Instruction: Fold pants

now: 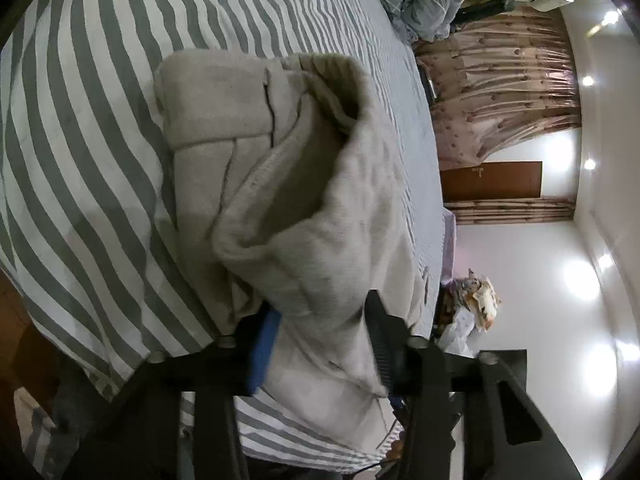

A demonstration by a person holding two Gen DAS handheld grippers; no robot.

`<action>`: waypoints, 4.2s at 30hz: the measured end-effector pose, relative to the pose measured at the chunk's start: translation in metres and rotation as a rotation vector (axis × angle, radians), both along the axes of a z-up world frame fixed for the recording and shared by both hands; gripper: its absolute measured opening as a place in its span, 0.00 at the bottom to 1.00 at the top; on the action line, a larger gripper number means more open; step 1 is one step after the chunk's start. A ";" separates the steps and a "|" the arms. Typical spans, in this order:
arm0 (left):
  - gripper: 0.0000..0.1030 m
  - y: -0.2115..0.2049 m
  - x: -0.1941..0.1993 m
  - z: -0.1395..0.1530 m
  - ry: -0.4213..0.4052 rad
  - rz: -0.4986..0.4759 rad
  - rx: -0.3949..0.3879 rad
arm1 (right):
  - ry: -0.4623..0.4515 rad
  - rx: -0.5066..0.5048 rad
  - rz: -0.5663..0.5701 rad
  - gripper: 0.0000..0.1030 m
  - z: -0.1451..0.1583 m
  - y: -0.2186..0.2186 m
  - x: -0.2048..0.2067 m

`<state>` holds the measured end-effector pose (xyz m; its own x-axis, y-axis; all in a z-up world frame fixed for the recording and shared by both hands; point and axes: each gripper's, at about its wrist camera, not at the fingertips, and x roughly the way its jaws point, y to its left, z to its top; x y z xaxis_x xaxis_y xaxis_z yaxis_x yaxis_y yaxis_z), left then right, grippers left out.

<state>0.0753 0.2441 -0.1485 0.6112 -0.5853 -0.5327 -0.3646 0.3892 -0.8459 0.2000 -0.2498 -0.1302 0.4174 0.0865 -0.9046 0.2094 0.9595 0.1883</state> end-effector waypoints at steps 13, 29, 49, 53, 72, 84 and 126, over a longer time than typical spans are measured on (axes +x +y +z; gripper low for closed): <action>0.23 -0.001 0.019 0.029 0.000 0.014 0.118 | -0.033 -0.007 0.019 0.06 0.016 -0.014 0.010; 0.19 0.019 0.056 0.093 -0.071 -0.145 0.341 | -0.109 0.055 0.091 0.06 0.076 0.021 -0.060; 0.22 0.020 0.022 0.027 0.009 -0.189 0.450 | 0.097 0.070 0.098 0.13 -0.022 0.037 -0.076; 0.27 0.003 0.013 0.048 -0.015 -0.210 0.529 | 0.102 0.114 0.094 0.25 -0.016 0.024 -0.077; 0.46 -0.233 -0.047 0.086 -0.378 -0.702 0.735 | -0.030 0.144 -0.010 0.39 0.069 -0.092 -0.073; 0.46 -0.376 -0.038 0.030 -0.357 -0.945 0.705 | 0.039 0.020 0.071 0.39 0.084 -0.114 0.020; 0.10 -0.397 -0.050 0.036 -0.536 -0.884 0.856 | -0.147 -0.057 -0.420 0.06 0.138 -0.281 -0.070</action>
<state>0.0255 -0.1530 -0.1121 0.4508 -0.4952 -0.7427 0.5796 0.7951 -0.1783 0.1302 -0.5312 0.0074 0.5305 -0.1664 -0.8312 0.5576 0.8071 0.1942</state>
